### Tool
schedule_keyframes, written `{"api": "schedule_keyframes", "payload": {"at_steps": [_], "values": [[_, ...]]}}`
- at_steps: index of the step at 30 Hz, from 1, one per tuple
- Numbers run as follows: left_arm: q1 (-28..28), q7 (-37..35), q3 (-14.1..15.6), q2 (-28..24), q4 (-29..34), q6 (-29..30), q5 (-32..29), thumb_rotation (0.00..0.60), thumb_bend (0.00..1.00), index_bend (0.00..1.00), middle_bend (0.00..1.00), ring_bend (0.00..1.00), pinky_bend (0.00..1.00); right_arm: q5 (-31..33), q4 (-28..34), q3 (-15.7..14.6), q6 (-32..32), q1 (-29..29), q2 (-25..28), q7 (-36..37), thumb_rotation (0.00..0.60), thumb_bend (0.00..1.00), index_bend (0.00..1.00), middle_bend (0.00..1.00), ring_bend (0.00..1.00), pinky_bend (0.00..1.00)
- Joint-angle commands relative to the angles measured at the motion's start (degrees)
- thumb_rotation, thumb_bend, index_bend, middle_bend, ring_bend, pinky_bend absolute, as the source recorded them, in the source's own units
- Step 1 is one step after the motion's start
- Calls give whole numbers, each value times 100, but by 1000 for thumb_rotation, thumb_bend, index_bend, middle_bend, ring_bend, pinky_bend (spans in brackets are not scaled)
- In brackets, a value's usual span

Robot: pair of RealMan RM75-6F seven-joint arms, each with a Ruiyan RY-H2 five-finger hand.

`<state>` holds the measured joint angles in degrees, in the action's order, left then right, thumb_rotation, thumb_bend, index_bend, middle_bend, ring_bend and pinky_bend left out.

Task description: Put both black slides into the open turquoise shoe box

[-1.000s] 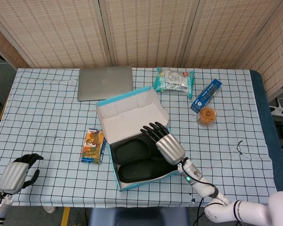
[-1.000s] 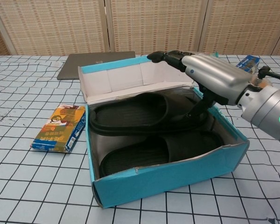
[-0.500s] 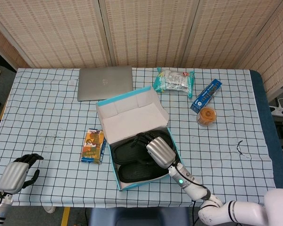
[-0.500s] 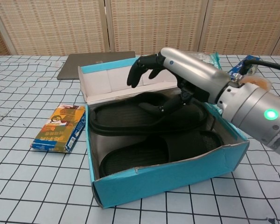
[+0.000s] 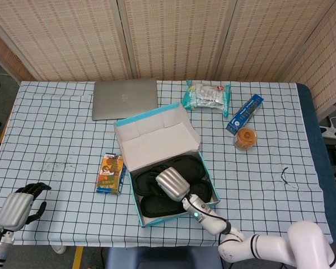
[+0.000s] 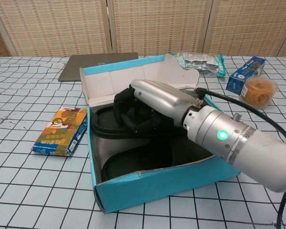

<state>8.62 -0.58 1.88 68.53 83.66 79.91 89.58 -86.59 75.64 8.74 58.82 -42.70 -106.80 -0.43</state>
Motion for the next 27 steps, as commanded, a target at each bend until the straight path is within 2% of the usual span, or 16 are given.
{"api": "schedule_keyframes", "payload": {"at_steps": [1,18,22,24,27], "values": [[1,-25,-2,-5,13,1,1,600,471,311,281,271,408,87,-314,-2,-143,-108,-213,130,600,600,559,460,335,372],[-2,-5,7,-14,20,13,24,600,472,311,282,271,408,145,-1037,-232,-277,-81,-442,255,600,600,560,459,335,371],[2,-16,3,-15,8,14,27,600,471,311,282,270,408,-8,-985,-195,-55,-83,-404,524,600,597,555,460,335,369],[-1,-21,0,-16,4,14,15,600,472,311,282,270,408,-123,-854,-197,88,-75,-306,669,600,557,533,459,322,355],[-1,-56,-5,-25,13,14,8,600,471,311,282,271,408,-351,-378,-284,296,-26,68,943,600,449,470,432,241,264]]}}
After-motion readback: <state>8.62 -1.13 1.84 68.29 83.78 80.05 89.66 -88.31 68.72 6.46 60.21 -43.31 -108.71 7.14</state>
